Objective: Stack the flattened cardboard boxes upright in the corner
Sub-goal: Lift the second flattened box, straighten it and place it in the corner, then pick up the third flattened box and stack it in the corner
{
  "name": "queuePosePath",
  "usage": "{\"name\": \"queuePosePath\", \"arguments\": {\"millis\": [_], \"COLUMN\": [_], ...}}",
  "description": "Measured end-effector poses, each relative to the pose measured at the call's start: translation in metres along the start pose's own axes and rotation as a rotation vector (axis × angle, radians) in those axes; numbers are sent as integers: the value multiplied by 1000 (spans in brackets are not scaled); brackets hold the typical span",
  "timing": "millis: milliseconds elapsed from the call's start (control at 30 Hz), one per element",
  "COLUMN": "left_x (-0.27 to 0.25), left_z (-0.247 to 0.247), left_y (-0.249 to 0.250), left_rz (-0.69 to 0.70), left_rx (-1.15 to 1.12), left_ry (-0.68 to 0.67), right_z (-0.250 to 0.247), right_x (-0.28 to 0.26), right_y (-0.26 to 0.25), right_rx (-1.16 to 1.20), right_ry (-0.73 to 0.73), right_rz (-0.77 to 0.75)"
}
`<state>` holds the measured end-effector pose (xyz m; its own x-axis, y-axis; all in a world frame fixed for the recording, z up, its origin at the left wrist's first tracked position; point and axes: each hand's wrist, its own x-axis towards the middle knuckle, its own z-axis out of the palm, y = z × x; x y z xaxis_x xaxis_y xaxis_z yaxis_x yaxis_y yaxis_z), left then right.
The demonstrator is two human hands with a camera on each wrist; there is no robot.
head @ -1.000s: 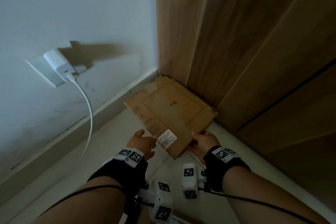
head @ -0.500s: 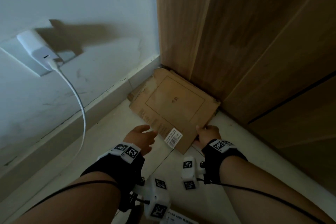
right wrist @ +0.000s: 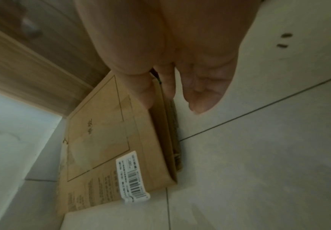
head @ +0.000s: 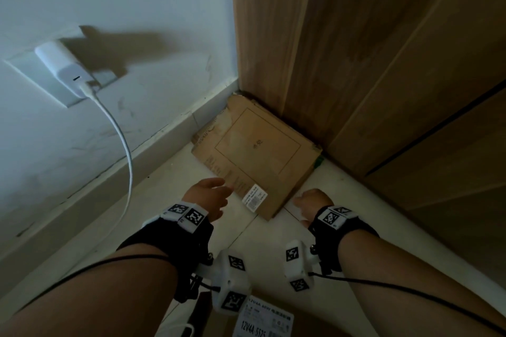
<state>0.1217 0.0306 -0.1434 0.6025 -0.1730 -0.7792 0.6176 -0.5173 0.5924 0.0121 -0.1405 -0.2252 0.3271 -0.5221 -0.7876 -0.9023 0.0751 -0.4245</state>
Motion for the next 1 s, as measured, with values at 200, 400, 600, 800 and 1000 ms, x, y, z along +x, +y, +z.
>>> {"name": "queuePosePath", "arguments": {"millis": [200, 400, 600, 800, 1000], "left_x": [-26, -49, -60, -64, -61], "left_z": [-6, -13, -18, -13, -9], "left_y": [0, -17, -50, -63, -66], "left_rz": [40, 84, 30, 4, 0], "left_rx": [14, 54, 162, 180, 205], "left_ry": [5, 18, 38, -12, -26], "right_z": [5, 23, 14, 6, 4], "right_x": [-30, -57, -75, -78, -86], "right_y": [21, 53, 92, 138, 182], "right_rx": [-34, -158, -248, -335, -81], "right_ry": [-94, -183, -111, -116, -46], "right_rz": [13, 17, 60, 189, 381]}}
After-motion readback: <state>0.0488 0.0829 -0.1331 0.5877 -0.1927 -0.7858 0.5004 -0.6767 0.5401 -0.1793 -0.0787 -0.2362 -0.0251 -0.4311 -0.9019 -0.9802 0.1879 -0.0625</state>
